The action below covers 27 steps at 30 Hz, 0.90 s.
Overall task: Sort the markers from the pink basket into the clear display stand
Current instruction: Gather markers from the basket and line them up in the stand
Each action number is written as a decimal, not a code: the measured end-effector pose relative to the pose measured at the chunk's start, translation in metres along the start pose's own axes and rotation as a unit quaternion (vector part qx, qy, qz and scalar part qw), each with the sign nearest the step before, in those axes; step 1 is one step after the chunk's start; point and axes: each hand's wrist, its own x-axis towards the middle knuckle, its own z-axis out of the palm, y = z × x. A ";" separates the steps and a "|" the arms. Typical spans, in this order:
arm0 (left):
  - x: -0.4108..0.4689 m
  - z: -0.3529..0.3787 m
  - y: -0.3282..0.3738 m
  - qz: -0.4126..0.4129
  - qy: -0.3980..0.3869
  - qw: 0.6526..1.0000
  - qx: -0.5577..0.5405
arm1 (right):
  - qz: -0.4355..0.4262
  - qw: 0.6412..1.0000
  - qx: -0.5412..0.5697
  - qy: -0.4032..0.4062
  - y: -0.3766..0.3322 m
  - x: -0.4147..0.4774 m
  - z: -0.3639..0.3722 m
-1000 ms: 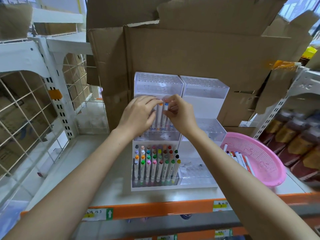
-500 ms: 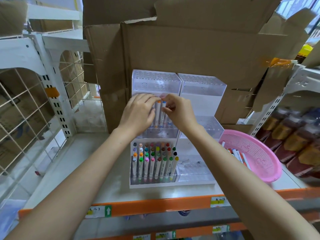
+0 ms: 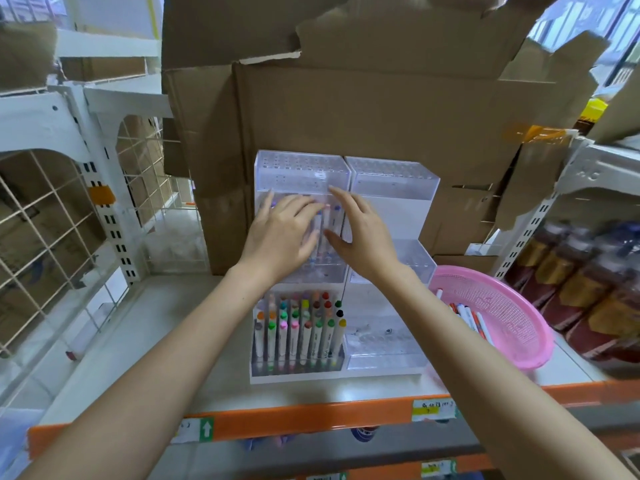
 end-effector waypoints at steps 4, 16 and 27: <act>0.007 0.008 0.036 -0.006 -0.034 0.999 0.039 | 0.016 1.000 -0.005 -0.023 0.021 -0.018 -0.021; 0.030 0.075 0.182 0.059 -0.084 0.993 -0.059 | 0.127 0.987 -0.061 -0.072 0.130 -0.116 -0.093; 0.037 0.147 0.271 0.085 -0.176 0.979 -0.050 | 0.218 0.957 -0.091 -0.166 0.208 -0.177 -0.119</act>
